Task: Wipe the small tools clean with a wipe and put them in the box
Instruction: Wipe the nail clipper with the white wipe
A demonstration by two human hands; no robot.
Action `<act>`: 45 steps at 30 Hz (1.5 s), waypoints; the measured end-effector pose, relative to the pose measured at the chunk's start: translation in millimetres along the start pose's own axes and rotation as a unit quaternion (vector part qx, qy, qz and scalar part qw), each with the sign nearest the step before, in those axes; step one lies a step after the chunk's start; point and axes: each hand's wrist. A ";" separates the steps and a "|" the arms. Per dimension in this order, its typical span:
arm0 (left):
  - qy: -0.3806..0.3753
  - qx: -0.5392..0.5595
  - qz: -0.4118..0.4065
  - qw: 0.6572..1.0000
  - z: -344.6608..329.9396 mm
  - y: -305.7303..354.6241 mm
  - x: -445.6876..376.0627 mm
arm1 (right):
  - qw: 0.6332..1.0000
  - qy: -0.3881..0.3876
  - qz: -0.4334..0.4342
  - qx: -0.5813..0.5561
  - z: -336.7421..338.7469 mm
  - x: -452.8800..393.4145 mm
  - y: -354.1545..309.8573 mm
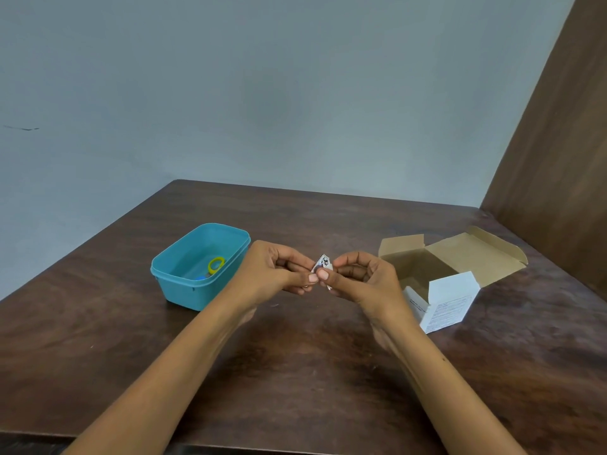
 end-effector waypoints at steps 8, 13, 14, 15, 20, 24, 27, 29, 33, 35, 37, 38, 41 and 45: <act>-0.002 -0.010 -0.016 1.000 -0.1 -0.2 0.4 | 1.000 0.015 0.005 0.006 1.4 1.0 -2.9; 0.019 -0.029 -0.038 0.999 -4.2 -3.1 -0.8 | 0.999 0.036 0.008 -0.009 -0.7 0.9 -2.3; 0.031 -0.033 -0.039 0.998 -4.6 -4.0 -1.8 | 0.999 0.032 0.004 -0.011 -0.2 0.8 -2.5; 0.041 -0.035 -0.039 0.998 -5.1 -4.7 -1.9 | 1.000 0.027 -0.001 -0.012 -0.4 0.3 -2.8; 0.083 -0.073 -0.063 0.992 -6.5 -6.4 -3.0 | 0.999 0.002 -0.045 -0.013 0.7 1.4 -2.1; 0.116 -0.113 -0.092 0.983 -2.7 -7.1 -5.1 | 0.998 -0.014 -0.066 -0.006 2.0 3.6 -2.3; 0.123 -0.160 -0.127 0.971 -3.4 -6.5 -5.0 | 0.998 0.005 -0.058 -0.029 1.1 2.9 -3.3; 0.136 -0.197 -0.159 0.958 -4.9 -5.7 -3.9 | 0.998 0.013 -0.057 -0.028 0.2 2.2 -3.4; 0.147 -0.260 -0.231 0.926 -5.9 -7.5 -3.7 | 0.997 0.028 -0.064 -0.039 0.3 1.3 -3.5; 0.141 -0.280 -0.256 0.914 -6.1 -9.5 -3.8 | 0.996 0.037 -0.069 -0.042 1.1 0.0 -4.1; 0.135 -0.297 -0.275 0.904 -6.3 -10.2 -3.1 | 0.996 0.049 -0.062 -0.049 1.8 -1.0 -4.5; 0.133 -0.303 -0.282 0.901 -6.4 -10.1 -2.6 | 0.996 0.057 -0.051 -0.052 2.3 -1.3 -4.3; 0.133 -0.301 -0.279 0.902 -6.8 -8.5 -2.5 | 0.996 0.071 -0.001 -0.046 1.1 -0.7 -4.9; 0.142 -0.247 -0.224 0.932 -7.0 -6.6 -2.9 | 0.994 0.082 0.065 -0.022 0.1 0.4 -4.3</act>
Point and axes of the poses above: each hand's wrist, its own x-axis away from the middle knuckle, its own z-axis out of the back of the hand, y = z × x, and after that the axes turned 6 degrees about y, right-handed
